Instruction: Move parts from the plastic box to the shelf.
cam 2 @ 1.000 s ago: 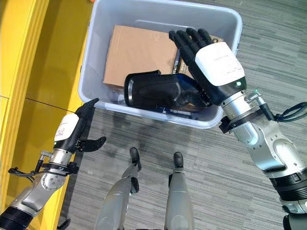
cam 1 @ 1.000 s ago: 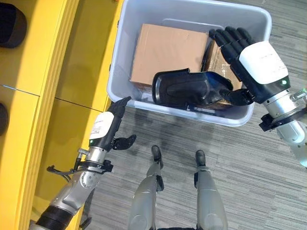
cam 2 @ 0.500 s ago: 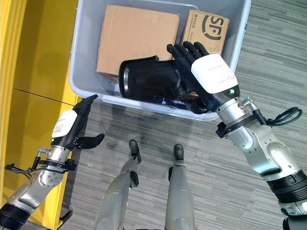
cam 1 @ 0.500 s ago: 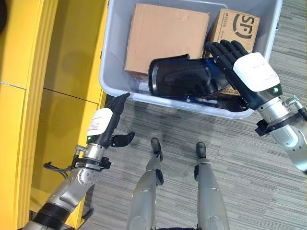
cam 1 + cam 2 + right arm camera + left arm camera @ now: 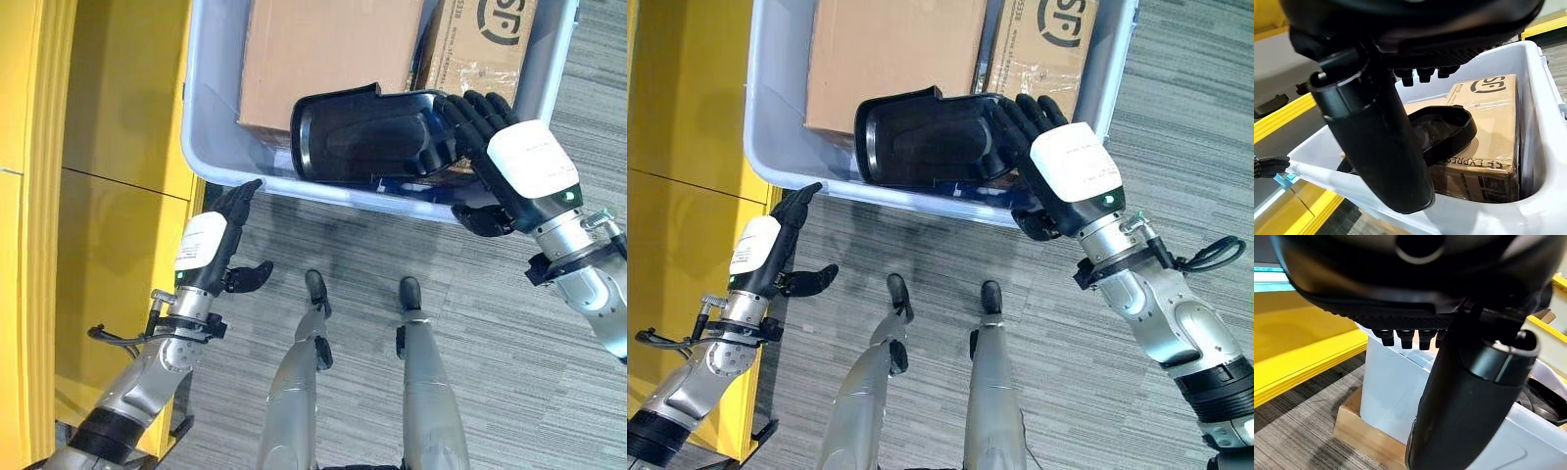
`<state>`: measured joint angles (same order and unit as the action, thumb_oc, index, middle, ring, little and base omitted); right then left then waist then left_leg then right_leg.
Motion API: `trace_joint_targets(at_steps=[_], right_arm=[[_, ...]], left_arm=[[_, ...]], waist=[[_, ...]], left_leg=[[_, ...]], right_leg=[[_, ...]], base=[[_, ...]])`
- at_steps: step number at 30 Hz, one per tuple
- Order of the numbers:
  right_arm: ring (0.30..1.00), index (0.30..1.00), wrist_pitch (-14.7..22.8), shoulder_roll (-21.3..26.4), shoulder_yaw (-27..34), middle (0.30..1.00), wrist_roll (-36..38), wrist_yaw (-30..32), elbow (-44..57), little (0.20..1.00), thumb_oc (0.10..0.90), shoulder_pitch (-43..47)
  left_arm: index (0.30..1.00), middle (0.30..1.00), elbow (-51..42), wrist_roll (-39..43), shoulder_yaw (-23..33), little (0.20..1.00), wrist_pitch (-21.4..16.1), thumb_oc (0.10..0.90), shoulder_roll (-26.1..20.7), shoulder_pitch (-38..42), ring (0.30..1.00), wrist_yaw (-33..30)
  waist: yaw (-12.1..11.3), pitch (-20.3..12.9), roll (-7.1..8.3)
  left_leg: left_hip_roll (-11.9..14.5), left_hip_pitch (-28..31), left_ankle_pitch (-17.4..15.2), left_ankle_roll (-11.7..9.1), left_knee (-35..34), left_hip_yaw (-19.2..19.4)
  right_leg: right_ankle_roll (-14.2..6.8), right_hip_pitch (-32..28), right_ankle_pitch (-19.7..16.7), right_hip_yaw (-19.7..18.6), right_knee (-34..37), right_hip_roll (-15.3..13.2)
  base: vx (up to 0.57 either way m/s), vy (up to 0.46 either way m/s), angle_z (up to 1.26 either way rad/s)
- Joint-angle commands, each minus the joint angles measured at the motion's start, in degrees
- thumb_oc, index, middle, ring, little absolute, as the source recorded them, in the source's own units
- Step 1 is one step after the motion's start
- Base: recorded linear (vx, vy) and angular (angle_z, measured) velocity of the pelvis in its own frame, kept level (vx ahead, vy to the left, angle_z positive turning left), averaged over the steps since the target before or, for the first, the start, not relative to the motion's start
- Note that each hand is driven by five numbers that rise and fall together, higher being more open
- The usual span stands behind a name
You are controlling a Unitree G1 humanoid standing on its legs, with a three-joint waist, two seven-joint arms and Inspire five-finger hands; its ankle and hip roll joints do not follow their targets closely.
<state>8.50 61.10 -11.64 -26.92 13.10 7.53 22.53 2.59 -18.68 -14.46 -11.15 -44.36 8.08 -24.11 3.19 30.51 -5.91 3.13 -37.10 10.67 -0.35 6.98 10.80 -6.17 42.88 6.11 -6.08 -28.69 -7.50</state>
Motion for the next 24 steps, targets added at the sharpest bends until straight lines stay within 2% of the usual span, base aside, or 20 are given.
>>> trace_joint_targets(at_steps=[1, 12, 19, 22, 24], right_arm=[[1.000, 1.000, 0.6, 1.4, 1.5, 1.000, -1.6, 4.6, 0.2, 1.000, 0.900, 4.9], [1.000, 1.000, 1.0, 1.8, -0.8, 1.000, -3.0, 2.2, 0.2, 1.000, 0.900, 9.1], [1.000, 1.000, 0.1, 2.1, -4.0, 1.000, -3.0, 6.4, -3.8, 1.000, 0.900, 13.5], [1.000, 1.000, 1.1, 1.9, -3.4, 1.000, 2.9, 7.8, -3.7, 1.000, 0.900, 14.9], [1.000, 1.000, 4.3, 0.7, -1.6, 1.000, 11.2, 6.5, -2.1, 1.000, 0.900, 13.7]], left_arm=[[1.000, 1.000, -2.5, -0.5, 1.9, 1.000, -1.9, 0.900, -1.7, -1.0, 1.000, -4.5], [1.000, 1.000, -2.1, -1.4, 1.9, 1.000, -2.1, 0.900, -1.3, -0.6, 1.000, -5.1], [1.000, 1.000, -1.8, -1.5, 1.6, 1.000, -3.5, 0.900, -2.0, -0.3, 1.000, -5.1], [1.000, 1.000, -2.5, -1.4, 1.7, 1.000, -3.7, 0.900, -1.8, -0.5, 1.000, -5.3], [1.000, 1.000, -3.2, -1.1, 2.2, 1.000, -3.6, 0.900, -1.5, -1.2, 1.000, -4.8]], waist=[[0.7, -0.7, -1.93], [0.1, -0.7, -2.26], [-0.7, -0.7, -2.34], [-0.8, -0.7, -2.56], [-0.4, -0.7, -2.55]], left_leg=[[0.8, -2.0, -8.2, -2.1, 4.9, -7.0], [0.5, -3.9, -8.3, -2.1, 5.9, -7.2], [0.5, -4.6, -8.3, -2.0, 6.4, -7.7], [0.5, -4.4, -8.3, -2.1, 6.4, -7.7], [0.2, -3.7, -8.9, -2.1, 6.5, -7.7]], right_leg=[[5.7, -1.6, 5.1, 4.6, -0.4, 2.5], [6.0, 0.5, 5.8, 4.7, -2.1, 2.8], [6.3, 1.0, 6.1, 5.1, -2.8, 2.7], [6.3, 0.8, 6.4, 5.1, -3.0, 2.7], [6.4, 0.1, 7.0, 4.9, -3.3, 2.5]], base=[[0.00, 0.000, 0.00], [0.00, 0.000, 0.00], [0.00, -0.022, 0.00], [0.01, 0.003, 0.03], [0.02, 0.006, 0.01]])
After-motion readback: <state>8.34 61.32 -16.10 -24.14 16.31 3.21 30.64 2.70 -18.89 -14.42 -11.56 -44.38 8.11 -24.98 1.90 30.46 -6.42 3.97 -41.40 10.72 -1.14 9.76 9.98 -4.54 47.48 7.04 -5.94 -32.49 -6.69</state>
